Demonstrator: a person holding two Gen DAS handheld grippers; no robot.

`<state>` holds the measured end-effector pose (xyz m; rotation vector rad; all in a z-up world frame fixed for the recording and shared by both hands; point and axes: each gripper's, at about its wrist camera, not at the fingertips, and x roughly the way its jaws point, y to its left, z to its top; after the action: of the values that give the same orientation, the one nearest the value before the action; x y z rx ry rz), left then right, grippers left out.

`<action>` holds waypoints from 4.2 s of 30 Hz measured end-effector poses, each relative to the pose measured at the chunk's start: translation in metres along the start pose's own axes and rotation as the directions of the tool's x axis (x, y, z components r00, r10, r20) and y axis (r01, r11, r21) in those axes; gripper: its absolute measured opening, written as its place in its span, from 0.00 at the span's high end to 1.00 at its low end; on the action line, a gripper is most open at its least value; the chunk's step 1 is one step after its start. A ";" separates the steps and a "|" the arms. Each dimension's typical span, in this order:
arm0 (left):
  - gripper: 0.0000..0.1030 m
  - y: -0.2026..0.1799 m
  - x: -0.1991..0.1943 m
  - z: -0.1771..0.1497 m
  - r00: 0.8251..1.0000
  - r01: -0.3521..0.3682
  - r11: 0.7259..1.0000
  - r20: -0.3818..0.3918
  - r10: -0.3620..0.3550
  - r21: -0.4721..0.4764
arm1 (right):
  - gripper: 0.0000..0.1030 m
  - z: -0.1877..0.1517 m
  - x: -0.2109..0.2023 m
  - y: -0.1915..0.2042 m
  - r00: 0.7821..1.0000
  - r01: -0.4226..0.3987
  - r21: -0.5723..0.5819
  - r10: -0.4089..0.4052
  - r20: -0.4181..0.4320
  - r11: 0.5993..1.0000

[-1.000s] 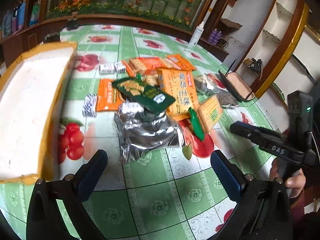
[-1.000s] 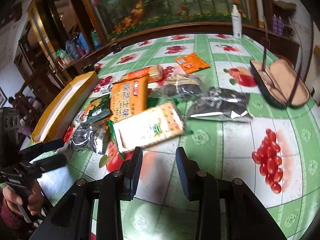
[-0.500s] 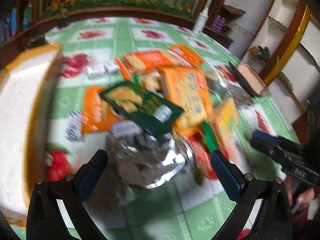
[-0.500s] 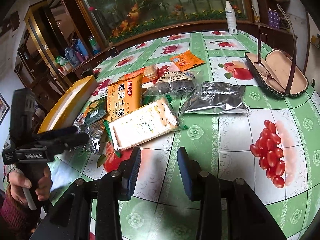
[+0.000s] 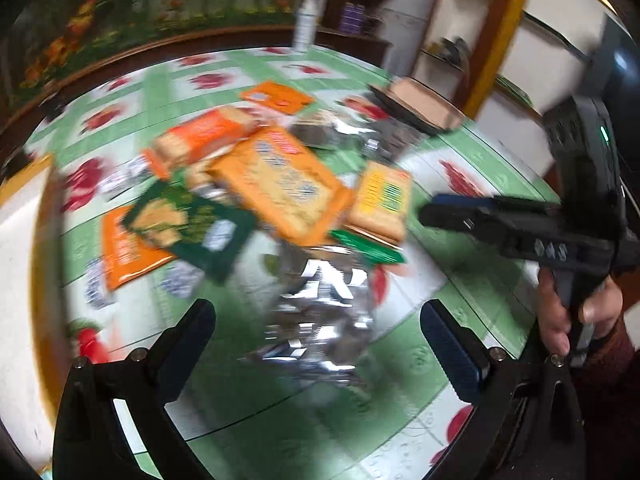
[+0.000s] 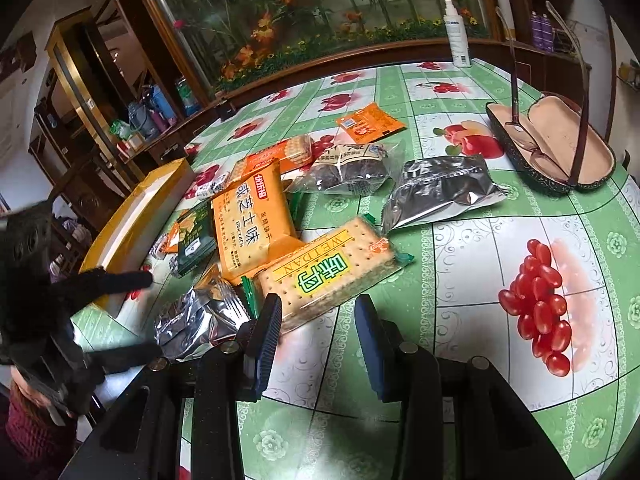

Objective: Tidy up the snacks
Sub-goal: 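Grasp the silver foil bag with the left gripper while the right grasps the WEIDAN cracker pack, then carry both packs into the white tray and open both grippers, then move both grippers back over the remaining snack packs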

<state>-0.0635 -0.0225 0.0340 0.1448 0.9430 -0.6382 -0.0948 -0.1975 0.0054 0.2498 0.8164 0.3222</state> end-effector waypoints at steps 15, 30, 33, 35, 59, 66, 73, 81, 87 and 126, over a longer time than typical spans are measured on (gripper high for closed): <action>0.40 -0.003 0.015 -0.012 0.986 -0.162 0.986 -0.037 0.161 -0.038 | 0.34 0.010 0.018 -0.008 0.997 0.013 0.157 -0.001 -0.078 0.987; 0.40 0.019 -0.019 -0.028 0.985 -0.159 0.980 0.041 0.165 -0.121 | 0.37 0.021 0.058 0.038 0.926 0.328 -0.116 -0.343 -0.155 0.938; 0.40 0.022 -0.024 -0.028 0.986 -0.145 0.980 0.061 0.154 -0.134 | 0.49 0.015 0.042 0.024 0.930 0.324 -0.106 -0.337 -0.147 0.940; 0.40 0.023 -0.025 -0.027 0.986 -0.137 0.981 0.071 0.148 -0.138 | 0.49 0.011 0.032 0.014 0.936 0.311 -0.077 -0.319 -0.146 0.947; 0.40 0.158 -0.133 -0.031 0.908 -0.309 0.865 0.149 0.392 -0.395 | 0.48 0.064 0.054 0.210 0.974 -0.211 -0.269 0.180 -0.137 0.940; 0.40 0.238 -0.133 -0.020 0.877 -0.422 0.796 0.026 0.479 -0.433 | 0.48 0.106 0.123 0.274 0.950 -0.280 -0.257 0.229 -0.211 0.925; 0.40 0.288 -0.104 -0.013 0.882 -0.438 0.765 -0.063 0.466 -0.472 | 0.48 0.136 0.213 0.305 0.936 -0.252 -0.195 0.188 -0.296 0.948; 0.40 0.293 -0.085 -0.017 0.876 -0.461 0.751 -0.108 0.470 -0.472 | 0.48 0.138 0.273 0.311 0.920 -0.207 -0.159 0.138 -0.366 0.965; 0.39 0.299 -0.079 -0.025 0.878 -0.458 0.743 -0.120 0.463 -0.487 | 0.47 0.134 0.282 0.318 0.924 -0.183 -0.193 0.102 -0.368 0.964; 0.21 0.055 -0.028 -0.008 0.962 -0.253 0.951 0.062 0.268 -0.180 | 0.40 0.088 0.059 0.035 0.943 -0.332 0.099 0.331 0.030 0.938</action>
<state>-0.0491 0.0374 0.0430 0.0863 0.8735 -0.3148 0.0020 -0.1516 0.0362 0.4888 0.7788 0.5956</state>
